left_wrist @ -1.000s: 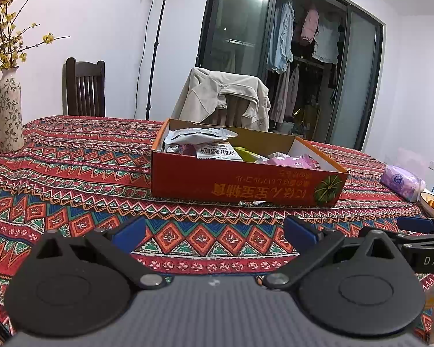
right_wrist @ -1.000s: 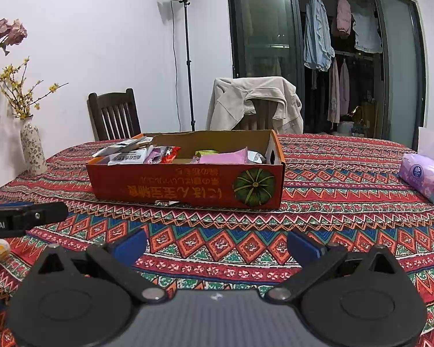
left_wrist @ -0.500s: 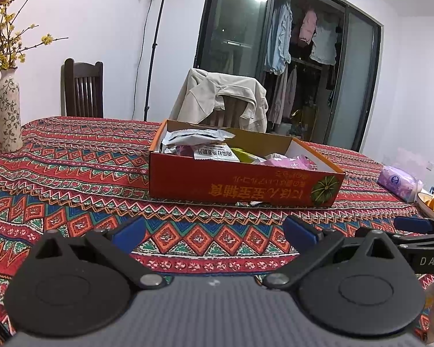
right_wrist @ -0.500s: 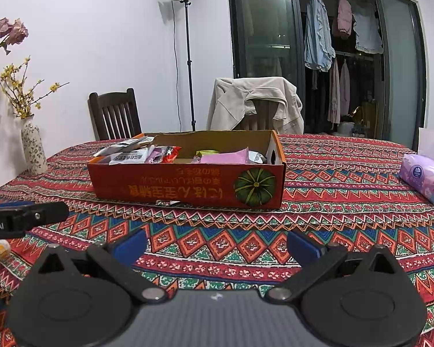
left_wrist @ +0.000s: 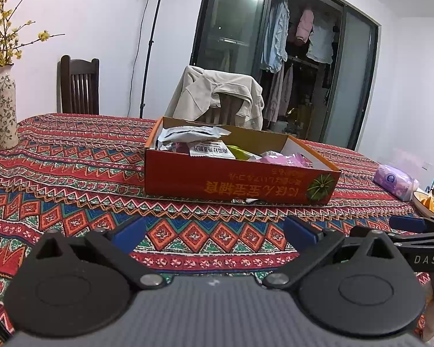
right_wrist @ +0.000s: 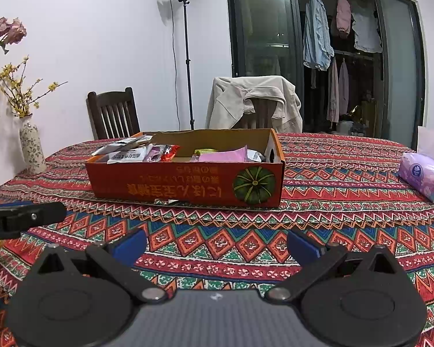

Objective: Organize snacks

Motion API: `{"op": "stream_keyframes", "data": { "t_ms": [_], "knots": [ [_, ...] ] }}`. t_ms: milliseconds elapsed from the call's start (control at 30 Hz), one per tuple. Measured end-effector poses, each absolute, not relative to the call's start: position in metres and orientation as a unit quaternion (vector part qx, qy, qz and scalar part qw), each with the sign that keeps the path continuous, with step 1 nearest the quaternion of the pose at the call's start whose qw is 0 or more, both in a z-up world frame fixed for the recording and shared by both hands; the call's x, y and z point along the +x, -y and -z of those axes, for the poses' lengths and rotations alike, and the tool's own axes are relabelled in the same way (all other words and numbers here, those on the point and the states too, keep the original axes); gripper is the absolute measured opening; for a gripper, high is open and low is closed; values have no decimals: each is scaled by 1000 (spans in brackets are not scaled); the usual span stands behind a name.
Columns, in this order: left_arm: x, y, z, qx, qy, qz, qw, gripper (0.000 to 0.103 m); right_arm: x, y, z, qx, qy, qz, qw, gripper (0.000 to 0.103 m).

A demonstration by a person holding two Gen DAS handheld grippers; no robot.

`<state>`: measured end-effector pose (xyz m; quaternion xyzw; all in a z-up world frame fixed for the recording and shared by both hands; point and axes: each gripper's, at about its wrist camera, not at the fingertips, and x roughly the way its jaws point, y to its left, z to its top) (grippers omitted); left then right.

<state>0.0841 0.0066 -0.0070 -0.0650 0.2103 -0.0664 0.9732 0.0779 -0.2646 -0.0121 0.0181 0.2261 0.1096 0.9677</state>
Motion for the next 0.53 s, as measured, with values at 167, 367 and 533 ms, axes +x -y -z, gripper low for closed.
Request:
{"op": "stream_keyframes", "data": {
  "t_ms": [167,367,533],
  "knots": [
    [84,-7,7,-64,-213,66,973,103,78,265,13,18,-226,-110,968,103],
    [83,-7,7,-60,-210,62,974,103,78,265,13,17,-228,-109,967,103],
    [83,-4,7,-52,-208,59,975,103,78,265,14,16,-230,-109,967,103]
  ]
}}
